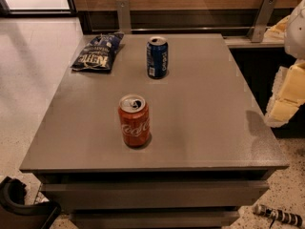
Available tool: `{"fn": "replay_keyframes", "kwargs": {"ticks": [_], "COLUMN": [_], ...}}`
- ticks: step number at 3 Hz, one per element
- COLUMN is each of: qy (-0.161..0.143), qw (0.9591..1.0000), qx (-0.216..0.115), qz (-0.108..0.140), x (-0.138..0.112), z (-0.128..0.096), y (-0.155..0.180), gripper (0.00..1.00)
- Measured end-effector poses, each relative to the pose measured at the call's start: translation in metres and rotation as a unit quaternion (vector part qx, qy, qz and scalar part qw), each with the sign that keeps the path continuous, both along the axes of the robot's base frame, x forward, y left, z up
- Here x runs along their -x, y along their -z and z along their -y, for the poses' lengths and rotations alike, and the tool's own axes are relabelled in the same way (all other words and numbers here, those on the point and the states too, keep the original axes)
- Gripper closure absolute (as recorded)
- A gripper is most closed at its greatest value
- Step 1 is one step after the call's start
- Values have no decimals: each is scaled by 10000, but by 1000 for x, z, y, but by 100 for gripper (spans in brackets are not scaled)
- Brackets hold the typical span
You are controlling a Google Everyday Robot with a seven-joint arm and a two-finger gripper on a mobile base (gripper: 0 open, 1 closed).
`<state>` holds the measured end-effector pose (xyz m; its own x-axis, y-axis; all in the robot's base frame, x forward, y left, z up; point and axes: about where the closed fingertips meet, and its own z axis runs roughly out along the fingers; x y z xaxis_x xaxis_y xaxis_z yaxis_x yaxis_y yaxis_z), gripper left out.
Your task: Knock coke can over
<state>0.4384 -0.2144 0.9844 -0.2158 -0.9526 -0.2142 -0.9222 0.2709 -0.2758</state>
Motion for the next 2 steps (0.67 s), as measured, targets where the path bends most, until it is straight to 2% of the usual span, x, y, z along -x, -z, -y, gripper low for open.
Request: {"fn": "replay_keyframes", "kwargs": {"ticks": [1,2], "qy": [0,-11], "qw": [10000,9989], "qx": [0,-454], "qz": [1,117], "x": [0,-2], "z": [0,-15], "y": [0,12], "gripper": [0,0]}}
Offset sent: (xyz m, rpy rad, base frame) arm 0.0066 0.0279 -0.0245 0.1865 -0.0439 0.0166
